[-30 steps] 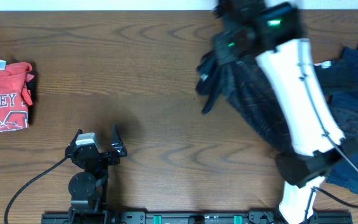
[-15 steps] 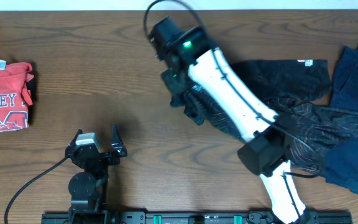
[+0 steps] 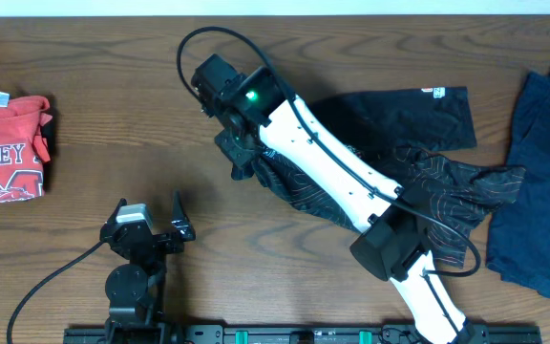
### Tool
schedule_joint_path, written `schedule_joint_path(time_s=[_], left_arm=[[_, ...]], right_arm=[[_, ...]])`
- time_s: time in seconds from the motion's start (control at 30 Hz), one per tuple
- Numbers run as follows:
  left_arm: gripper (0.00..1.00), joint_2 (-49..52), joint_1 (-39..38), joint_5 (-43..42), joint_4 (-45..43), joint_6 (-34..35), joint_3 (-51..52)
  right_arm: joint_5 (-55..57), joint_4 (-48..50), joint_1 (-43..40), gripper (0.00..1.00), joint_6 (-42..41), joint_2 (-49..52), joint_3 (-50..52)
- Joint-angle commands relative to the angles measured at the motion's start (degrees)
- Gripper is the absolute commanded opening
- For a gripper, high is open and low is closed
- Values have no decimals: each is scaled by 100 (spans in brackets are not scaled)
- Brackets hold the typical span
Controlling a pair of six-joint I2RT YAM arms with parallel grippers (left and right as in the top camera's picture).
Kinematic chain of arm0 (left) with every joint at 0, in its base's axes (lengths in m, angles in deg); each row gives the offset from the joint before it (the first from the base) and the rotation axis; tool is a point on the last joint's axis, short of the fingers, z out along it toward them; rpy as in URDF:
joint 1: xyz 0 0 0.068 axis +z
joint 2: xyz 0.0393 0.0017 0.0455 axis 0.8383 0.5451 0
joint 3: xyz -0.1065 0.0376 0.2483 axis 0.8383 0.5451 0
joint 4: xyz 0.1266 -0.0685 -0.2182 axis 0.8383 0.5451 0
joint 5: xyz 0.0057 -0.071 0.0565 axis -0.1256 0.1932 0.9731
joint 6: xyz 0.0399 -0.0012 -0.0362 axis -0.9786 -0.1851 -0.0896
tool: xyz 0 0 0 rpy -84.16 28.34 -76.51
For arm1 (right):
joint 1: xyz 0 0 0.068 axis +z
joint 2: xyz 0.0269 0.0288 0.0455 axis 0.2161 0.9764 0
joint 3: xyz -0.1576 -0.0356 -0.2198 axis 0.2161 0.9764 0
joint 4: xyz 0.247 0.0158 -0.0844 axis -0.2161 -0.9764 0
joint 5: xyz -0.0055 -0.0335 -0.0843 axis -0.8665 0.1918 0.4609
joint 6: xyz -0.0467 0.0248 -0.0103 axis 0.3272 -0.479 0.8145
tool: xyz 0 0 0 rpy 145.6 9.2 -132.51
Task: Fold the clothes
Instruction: 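Drag the black jersey leftward and drop it mid-table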
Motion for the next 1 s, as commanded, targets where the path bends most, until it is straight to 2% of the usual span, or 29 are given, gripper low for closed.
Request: schedule_joint_path(time_s=[0.0,0.03,0.07,0.1,0.13,0.23,0.3,0.53,0.67,0.8,0.97], left_arm=[[98,-35,-28,31,76,9,173],[98,-35,-28,31,76,9,173],[98,-35,-28,31,76,9,173],[98,-35,-28,28,76,9,173],[98,-35,-28,31,76,9,173],[98,-35,-28,31,76,9,173],[98,-35,-28,31,76,9,173],[98,-35,-28,31,76,9,173],[98,-35,-28,31,70,7,173],[98,-35,-28,28,70,9,173],[98,-35,-28,31,70,9,173]], right_arm=[[0,90,129,1,146,-17,-136],[24,114,120,13,114,-17,-136],[52,118,103,49,111,-17,-136],[144,98,74,69,111,-17,-136],[352,44,31,81,109,-17,-136],[940,-146,-129,87,35,-24,-166],[1228,-382,-326,86,-264,-72,-269],[1134,-1143,-1379,61,-951,-765,-562],[1316,-1709,-1700,63,-1189,-1296,-546],[1333,-1746,-1716,63,-1298,-1777,-262],[1373,-1742,-1714,64,-1753,-2507,876]])
